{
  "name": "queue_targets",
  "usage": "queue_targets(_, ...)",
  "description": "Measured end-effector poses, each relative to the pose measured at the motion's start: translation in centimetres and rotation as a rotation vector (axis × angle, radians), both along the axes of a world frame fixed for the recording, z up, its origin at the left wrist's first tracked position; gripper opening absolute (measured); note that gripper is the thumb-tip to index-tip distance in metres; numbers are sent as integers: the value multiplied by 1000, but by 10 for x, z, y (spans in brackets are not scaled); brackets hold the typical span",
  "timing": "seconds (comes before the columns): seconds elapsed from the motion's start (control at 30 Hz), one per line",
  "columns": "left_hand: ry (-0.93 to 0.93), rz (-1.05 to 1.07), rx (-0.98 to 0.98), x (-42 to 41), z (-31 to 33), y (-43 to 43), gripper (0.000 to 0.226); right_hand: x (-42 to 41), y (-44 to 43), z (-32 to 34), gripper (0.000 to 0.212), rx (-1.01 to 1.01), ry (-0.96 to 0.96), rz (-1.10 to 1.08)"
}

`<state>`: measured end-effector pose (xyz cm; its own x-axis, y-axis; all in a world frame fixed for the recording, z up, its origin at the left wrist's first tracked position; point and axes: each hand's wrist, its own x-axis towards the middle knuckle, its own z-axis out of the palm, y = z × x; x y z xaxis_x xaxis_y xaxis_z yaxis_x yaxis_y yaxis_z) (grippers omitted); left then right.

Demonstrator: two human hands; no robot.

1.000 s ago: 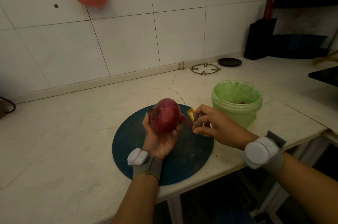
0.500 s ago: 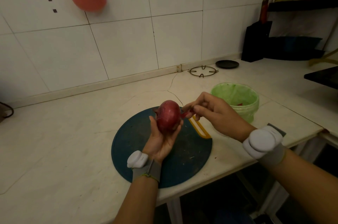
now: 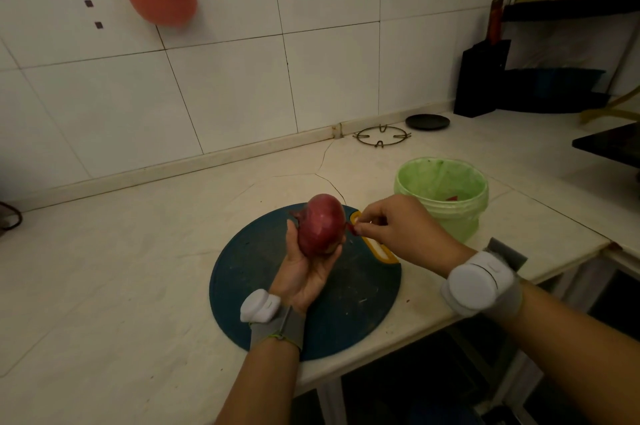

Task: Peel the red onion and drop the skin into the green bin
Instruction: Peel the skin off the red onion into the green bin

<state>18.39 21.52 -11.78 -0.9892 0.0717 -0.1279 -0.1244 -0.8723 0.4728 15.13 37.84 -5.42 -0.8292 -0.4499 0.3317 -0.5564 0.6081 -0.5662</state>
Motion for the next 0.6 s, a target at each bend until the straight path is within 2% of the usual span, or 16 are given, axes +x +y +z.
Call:
queue_targets(0.07, -5, 2, -40, 1, 0, 0, 56, 4, -1, 4, 14, 68, 47, 11)
queue_targets(0.1, -1, 5, -56, 0, 0, 1, 64, 5, -1, 6, 15, 92, 62, 14)
queue_targets(0.17, 7, 20, -86, -3, -1, 0, 93, 8, 1, 9, 14, 119, 59, 37)
queue_targets(0.27, 40, 65, -35, -7, -4, -4, 108, 17, 3, 11, 13, 138, 34, 110)
queue_targets(0.37, 50, 52, 69, -6, -3, -7, 109, 15, 10, 17, 15, 98, 66, 30)
queue_targets(0.5, 36, -35, 58, -6, -3, -6, 112, -4, 36, 37, 25, 63, 186, -273)
queue_targets(0.6, 9, -58, 66, -7, -4, -6, 80, -20, 62, 45, 24, 159, 179, -451)
